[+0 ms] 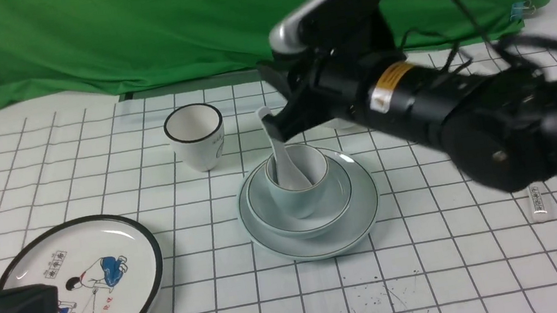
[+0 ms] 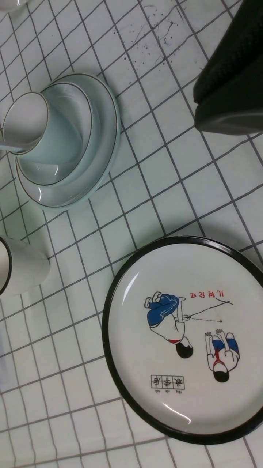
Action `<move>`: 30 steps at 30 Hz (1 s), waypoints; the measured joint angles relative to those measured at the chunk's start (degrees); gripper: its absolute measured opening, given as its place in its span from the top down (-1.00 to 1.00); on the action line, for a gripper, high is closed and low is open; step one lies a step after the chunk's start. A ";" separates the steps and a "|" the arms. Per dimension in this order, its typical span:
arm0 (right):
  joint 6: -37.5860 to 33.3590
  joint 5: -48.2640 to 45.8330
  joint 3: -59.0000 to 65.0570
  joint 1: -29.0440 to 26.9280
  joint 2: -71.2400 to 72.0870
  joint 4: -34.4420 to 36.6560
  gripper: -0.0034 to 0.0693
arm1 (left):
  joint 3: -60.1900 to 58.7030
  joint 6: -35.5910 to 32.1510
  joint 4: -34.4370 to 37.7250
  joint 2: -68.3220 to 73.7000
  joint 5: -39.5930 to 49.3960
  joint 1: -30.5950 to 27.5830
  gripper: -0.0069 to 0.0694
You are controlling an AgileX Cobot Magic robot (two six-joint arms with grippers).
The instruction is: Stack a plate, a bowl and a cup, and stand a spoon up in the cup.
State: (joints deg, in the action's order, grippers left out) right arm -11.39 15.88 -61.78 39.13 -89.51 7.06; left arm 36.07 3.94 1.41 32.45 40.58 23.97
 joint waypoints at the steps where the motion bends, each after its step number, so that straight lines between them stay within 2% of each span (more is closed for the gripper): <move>1: -1.41 -4.29 0.00 0.00 3.88 0.05 0.67 | 0.00 0.00 0.00 0.00 0.00 0.00 0.90; 4: -2.70 -12.37 0.00 0.00 9.42 0.05 0.83 | 0.00 0.00 -0.04 0.00 0.00 0.00 0.90; 5: -3.48 -17.98 0.00 0.00 13.89 0.05 0.87 | 0.00 0.00 -0.04 0.00 0.00 0.00 0.90; 13: -4.65 -35.35 3.24 0.00 28.82 0.16 0.87 | 0.00 0.00 -0.04 0.00 -0.06 0.00 0.90; 26: -2.17 -42.82 4.37 0.22 40.57 -0.93 0.89 | 0.00 0.00 -0.43 0.00 -0.16 0.00 0.90; 30: -2.03 -40.67 7.90 0.85 43.71 -0.99 0.89 | 0.00 0.00 -0.48 0.00 -0.16 0.00 0.90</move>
State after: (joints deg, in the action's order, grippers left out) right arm -13.42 -24.79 -53.88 39.98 -45.80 6.07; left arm 36.07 3.94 0.92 32.45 40.42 23.97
